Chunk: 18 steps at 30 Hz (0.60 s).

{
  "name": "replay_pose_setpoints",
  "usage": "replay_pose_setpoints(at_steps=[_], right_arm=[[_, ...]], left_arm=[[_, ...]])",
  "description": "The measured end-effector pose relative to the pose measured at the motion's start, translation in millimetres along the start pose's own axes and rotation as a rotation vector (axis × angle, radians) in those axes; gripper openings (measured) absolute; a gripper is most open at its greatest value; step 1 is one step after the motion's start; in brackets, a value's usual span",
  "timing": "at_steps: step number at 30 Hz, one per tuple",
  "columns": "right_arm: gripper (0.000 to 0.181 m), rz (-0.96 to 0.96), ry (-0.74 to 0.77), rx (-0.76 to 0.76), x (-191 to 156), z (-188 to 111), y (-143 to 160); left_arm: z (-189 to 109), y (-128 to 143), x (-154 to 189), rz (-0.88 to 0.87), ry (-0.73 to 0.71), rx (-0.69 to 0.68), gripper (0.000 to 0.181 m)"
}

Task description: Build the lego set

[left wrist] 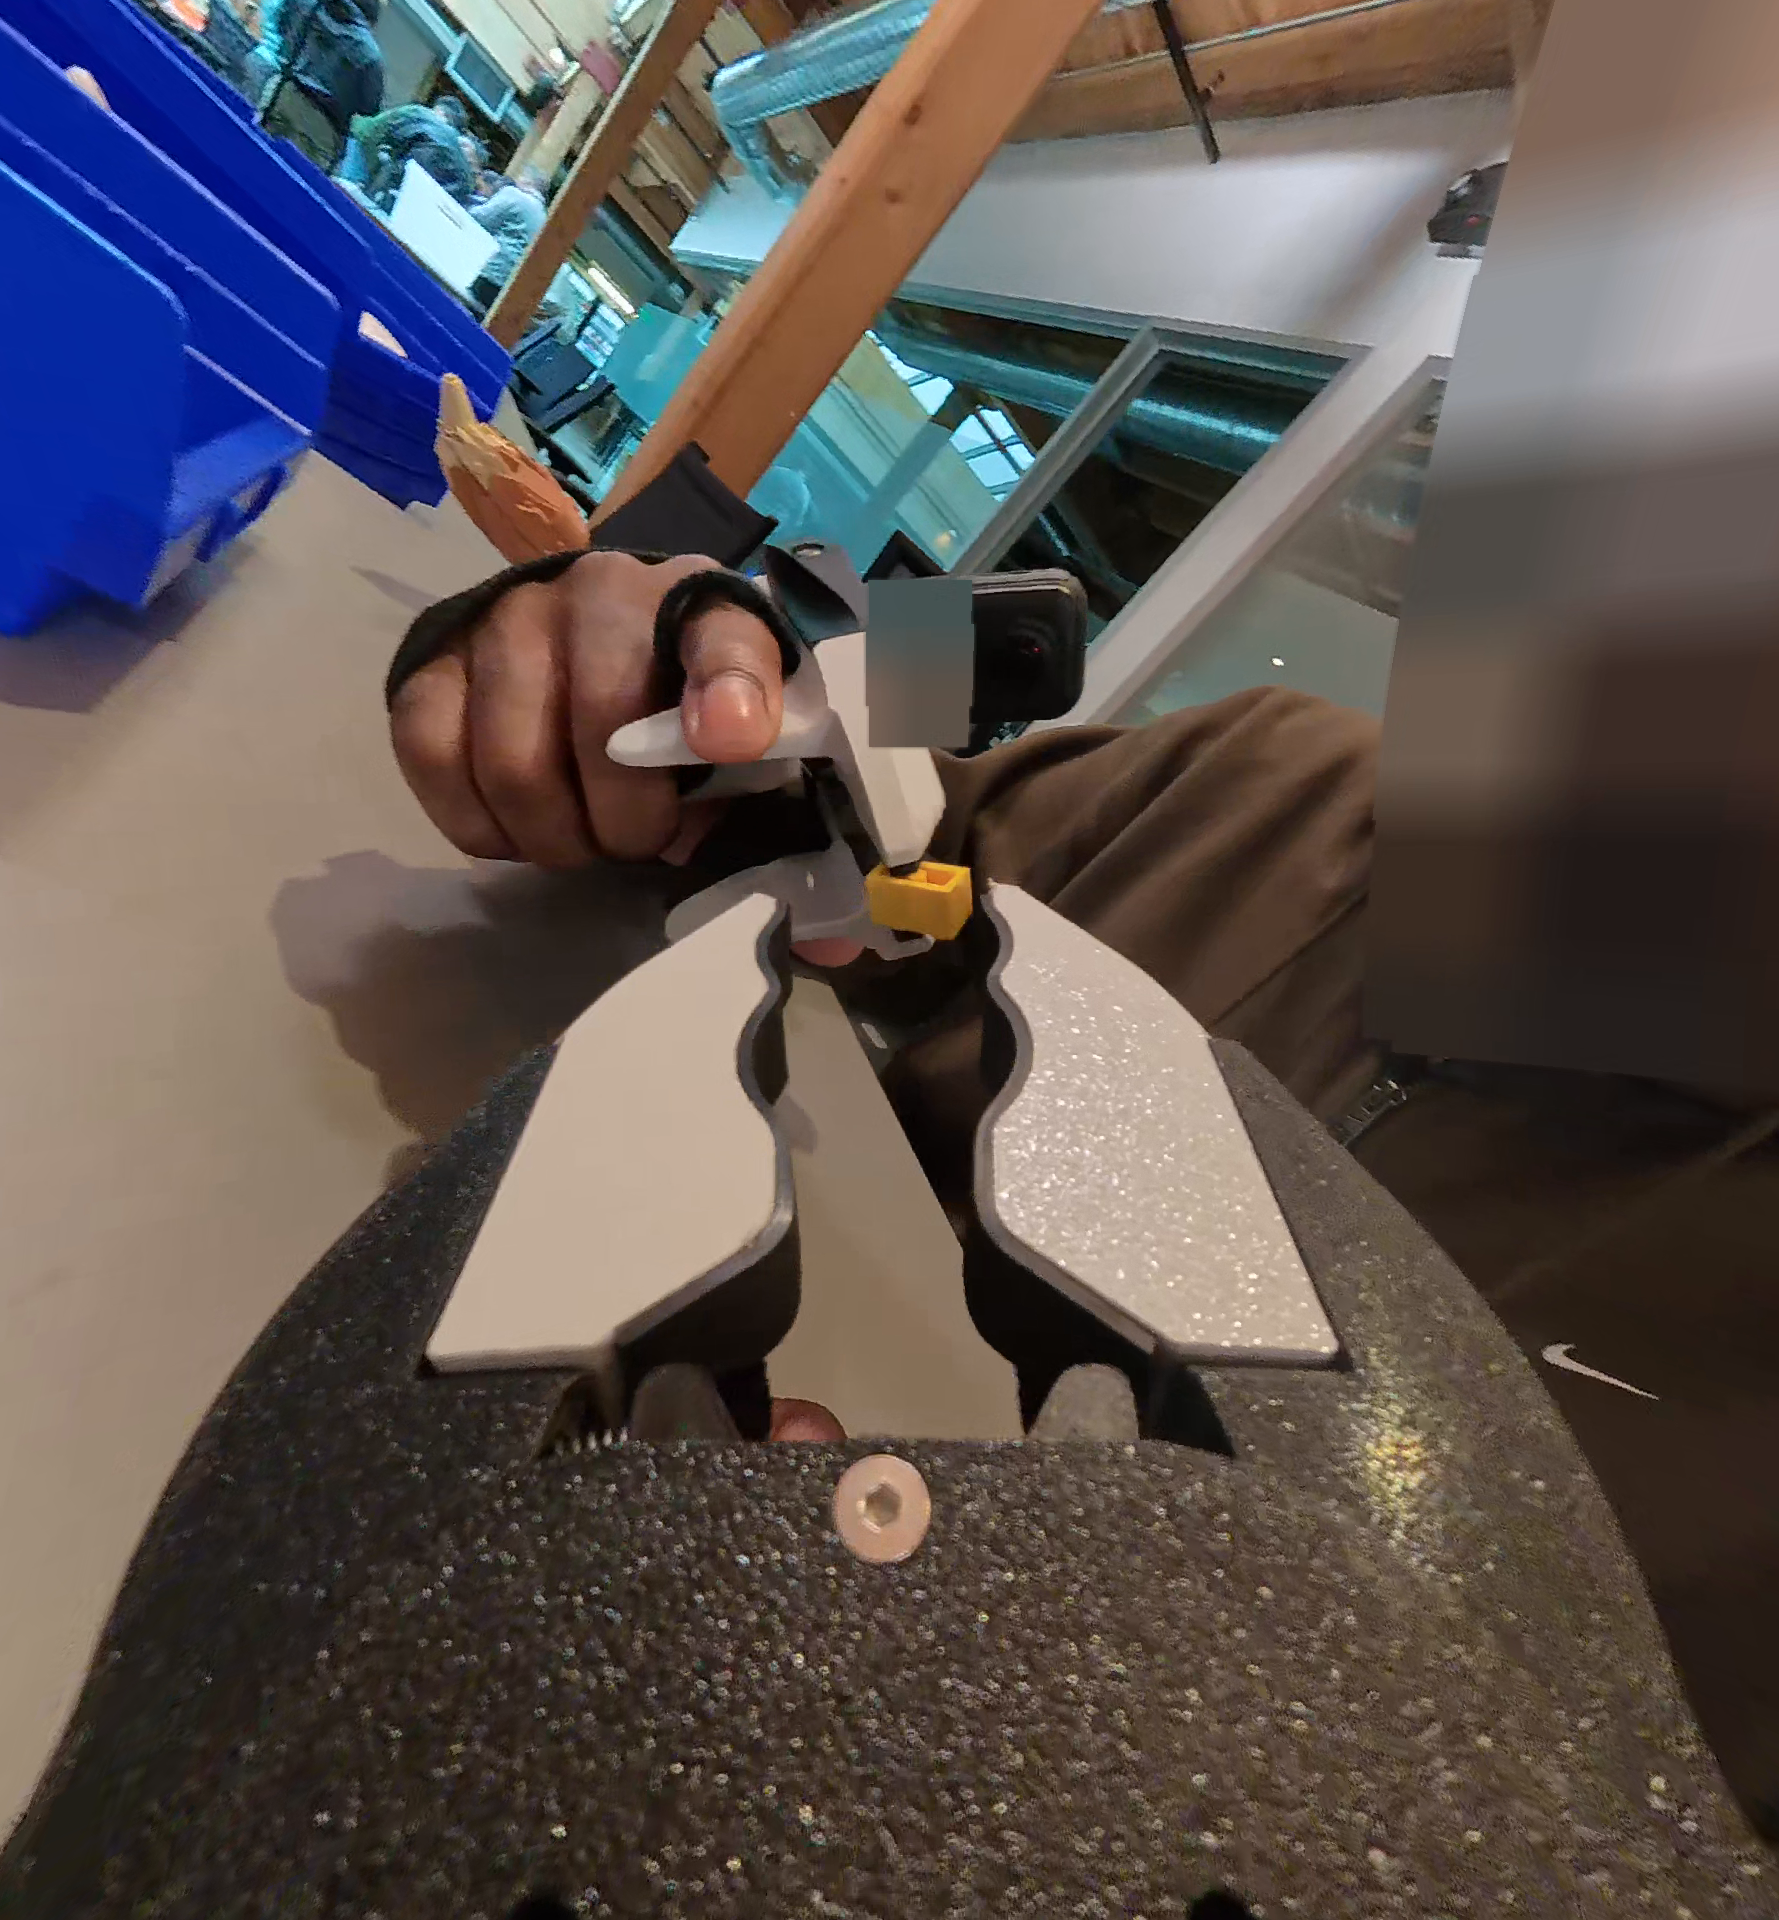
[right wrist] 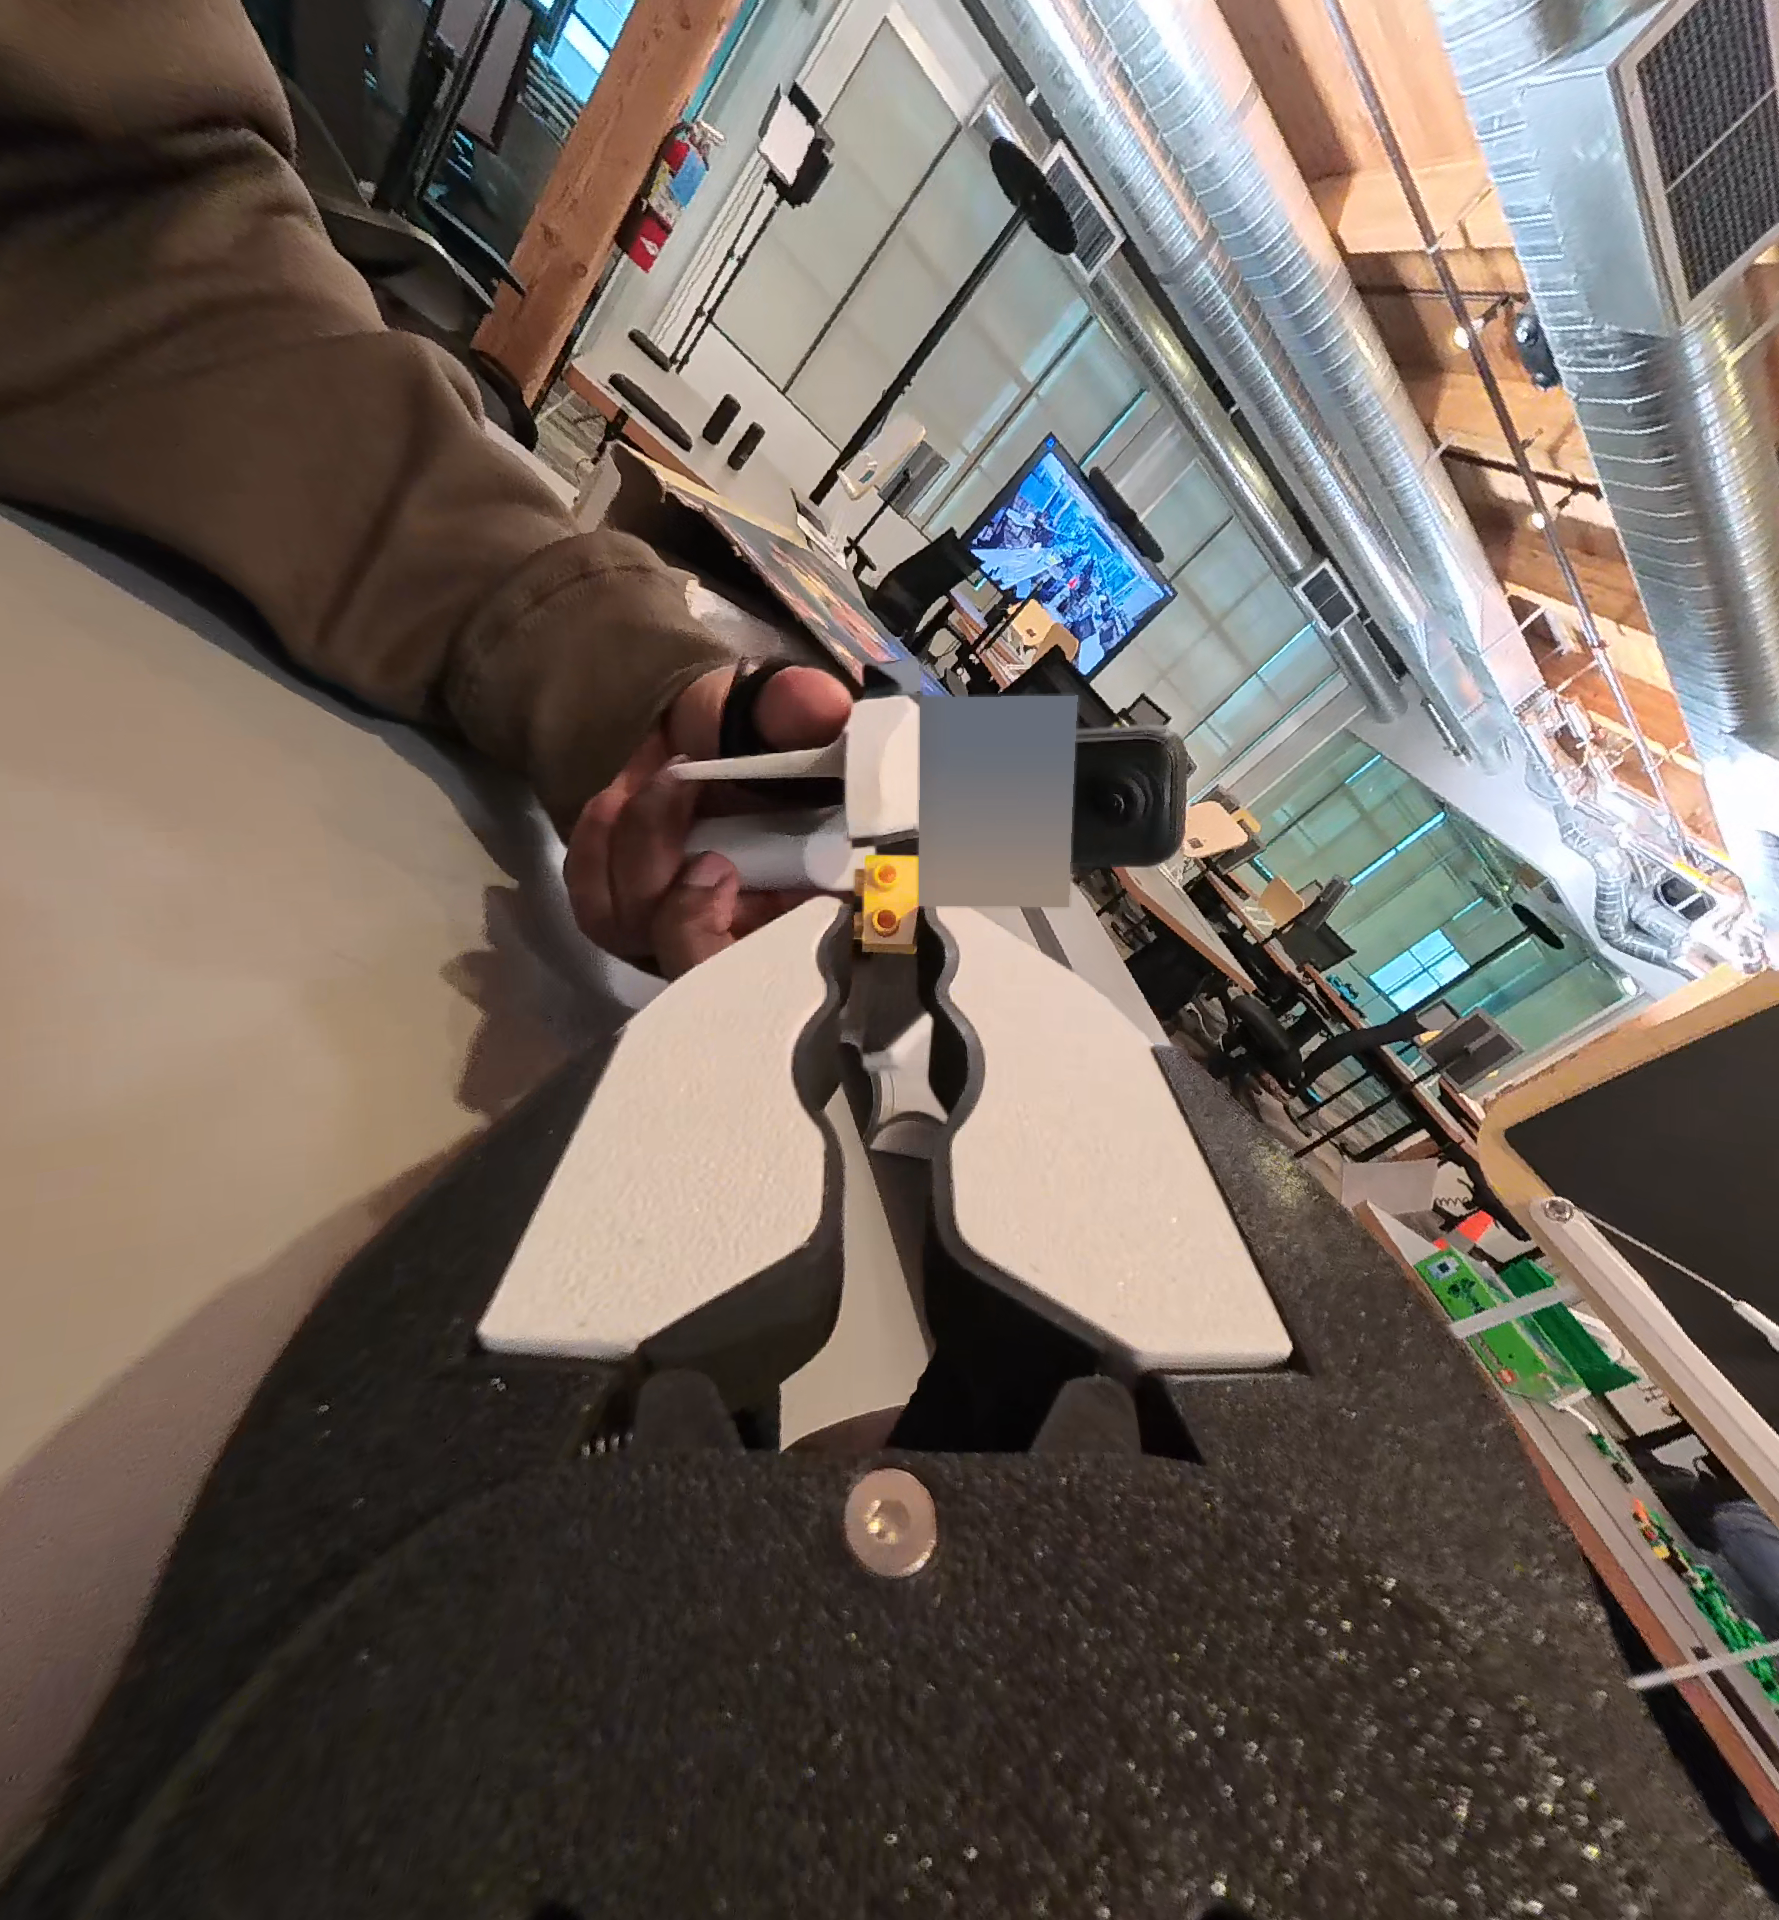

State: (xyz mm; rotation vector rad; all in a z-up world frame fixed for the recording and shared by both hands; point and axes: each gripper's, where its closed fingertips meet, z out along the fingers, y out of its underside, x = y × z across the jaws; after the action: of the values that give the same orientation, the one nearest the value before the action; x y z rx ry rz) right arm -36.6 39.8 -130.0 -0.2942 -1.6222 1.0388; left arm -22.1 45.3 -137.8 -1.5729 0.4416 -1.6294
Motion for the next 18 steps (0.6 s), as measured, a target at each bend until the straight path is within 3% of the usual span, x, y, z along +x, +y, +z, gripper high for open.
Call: replay_pose_setpoints(at_steps=[2,8,11,18], right_arm=[[0.011,-0.001,-0.003,-0.003,-0.8,0.3,0.8],[0.017,0.030,0.027,-0.034,3.9,-0.4,10.1],[0.030,0.099,0.042,-0.063,7.4,-1.8,19.4],[0.027,0.459,0.086,-0.078,26.9,-6.7,33.0]], left_arm=[[0.8,-1.7,5.0,0.000,0.042,0.018,0.020],[-0.5,-7.9,-3.2,0.089,-0.029,0.056,0.018],[-5.2,-10.6,-14.1,0.252,-0.172,0.042,0.018],[-24.2,-23.0,-34.6,0.763,-0.548,-0.018,0.018]])
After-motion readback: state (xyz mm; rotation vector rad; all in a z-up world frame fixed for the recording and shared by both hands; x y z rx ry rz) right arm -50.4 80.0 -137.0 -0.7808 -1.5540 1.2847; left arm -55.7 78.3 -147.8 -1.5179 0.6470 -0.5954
